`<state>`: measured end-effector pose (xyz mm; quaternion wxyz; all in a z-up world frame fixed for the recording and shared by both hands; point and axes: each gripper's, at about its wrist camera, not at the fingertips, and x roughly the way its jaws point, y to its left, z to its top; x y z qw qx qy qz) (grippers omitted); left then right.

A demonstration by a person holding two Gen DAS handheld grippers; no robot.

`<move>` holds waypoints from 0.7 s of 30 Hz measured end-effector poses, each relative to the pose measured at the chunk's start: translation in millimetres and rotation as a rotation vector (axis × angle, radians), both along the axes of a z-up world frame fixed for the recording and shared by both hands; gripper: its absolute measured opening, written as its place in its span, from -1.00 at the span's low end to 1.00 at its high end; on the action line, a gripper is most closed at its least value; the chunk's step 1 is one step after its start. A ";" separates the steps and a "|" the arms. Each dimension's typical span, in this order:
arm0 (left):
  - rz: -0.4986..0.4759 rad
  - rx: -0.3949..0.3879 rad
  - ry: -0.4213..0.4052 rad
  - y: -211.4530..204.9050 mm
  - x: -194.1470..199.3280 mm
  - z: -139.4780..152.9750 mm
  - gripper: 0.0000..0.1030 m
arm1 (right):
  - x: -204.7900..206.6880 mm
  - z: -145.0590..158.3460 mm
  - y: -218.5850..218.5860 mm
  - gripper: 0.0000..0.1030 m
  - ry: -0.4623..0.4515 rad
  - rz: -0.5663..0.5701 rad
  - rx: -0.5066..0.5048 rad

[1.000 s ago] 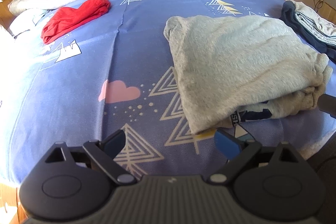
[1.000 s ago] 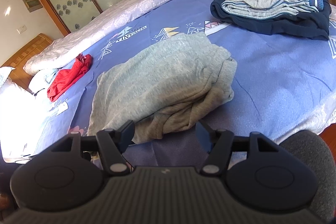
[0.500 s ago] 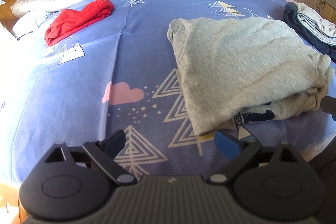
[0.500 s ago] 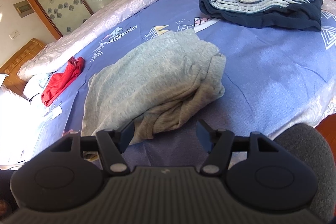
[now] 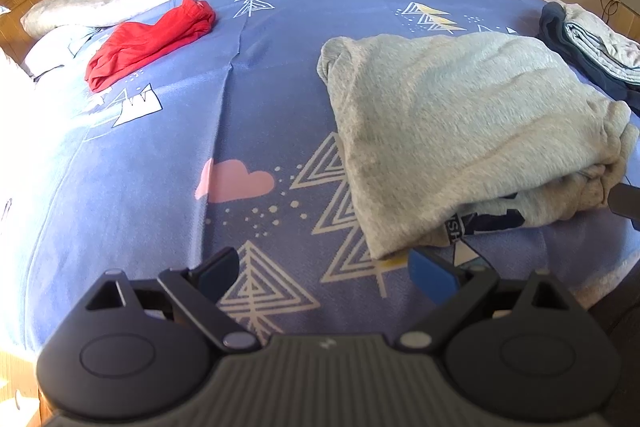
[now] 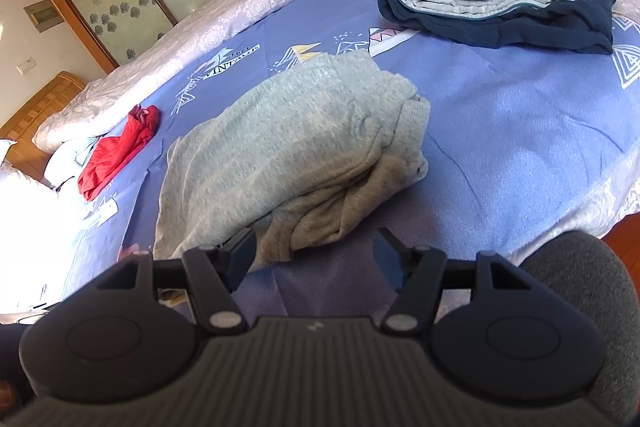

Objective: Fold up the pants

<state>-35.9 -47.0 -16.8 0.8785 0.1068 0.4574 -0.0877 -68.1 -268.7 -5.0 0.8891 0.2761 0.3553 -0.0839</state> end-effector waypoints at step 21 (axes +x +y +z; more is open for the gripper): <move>-0.016 0.009 -0.009 -2.2 -1.5 0.0 0.84 | 0.9 -0.7 0.1 0.30 0.000 -0.001 0.001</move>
